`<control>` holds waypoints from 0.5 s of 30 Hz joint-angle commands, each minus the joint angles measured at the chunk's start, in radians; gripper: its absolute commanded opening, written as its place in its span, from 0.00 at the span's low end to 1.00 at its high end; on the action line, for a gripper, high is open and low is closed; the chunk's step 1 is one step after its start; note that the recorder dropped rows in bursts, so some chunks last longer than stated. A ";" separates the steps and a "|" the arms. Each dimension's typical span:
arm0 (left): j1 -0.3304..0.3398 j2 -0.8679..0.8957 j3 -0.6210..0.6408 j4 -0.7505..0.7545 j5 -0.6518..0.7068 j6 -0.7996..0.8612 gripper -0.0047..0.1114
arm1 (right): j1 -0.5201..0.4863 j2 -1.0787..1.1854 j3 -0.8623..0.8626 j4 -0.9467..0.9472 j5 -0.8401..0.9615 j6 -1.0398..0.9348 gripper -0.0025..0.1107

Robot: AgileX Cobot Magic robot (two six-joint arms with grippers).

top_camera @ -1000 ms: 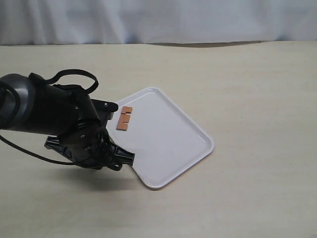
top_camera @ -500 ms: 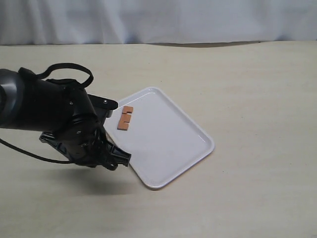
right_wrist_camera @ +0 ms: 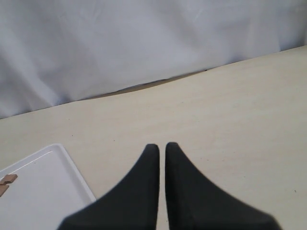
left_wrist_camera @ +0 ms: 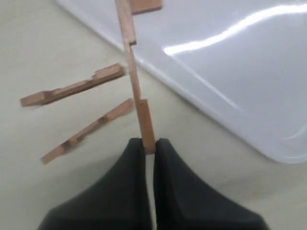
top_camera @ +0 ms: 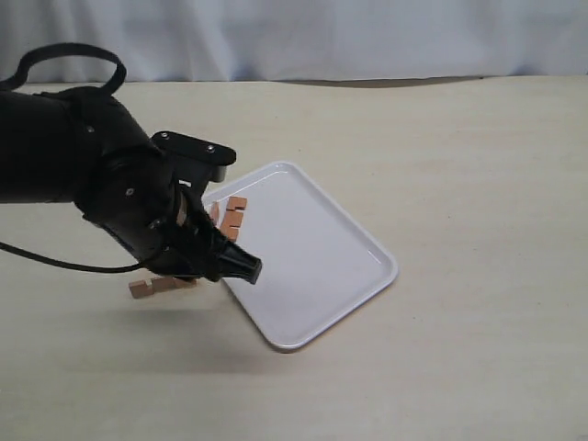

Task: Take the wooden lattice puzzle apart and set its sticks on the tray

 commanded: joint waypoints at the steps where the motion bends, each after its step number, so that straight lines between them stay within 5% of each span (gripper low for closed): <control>1: 0.000 -0.003 -0.041 -0.192 -0.134 0.182 0.04 | 0.003 -0.004 0.003 -0.007 -0.001 -0.001 0.06; 4: 0.000 0.042 -0.066 -0.291 -0.208 0.266 0.04 | 0.003 -0.004 0.003 -0.007 -0.001 -0.001 0.06; 15: 0.025 0.342 -0.330 -0.483 -0.086 0.429 0.04 | 0.003 -0.004 0.003 -0.007 -0.001 -0.001 0.06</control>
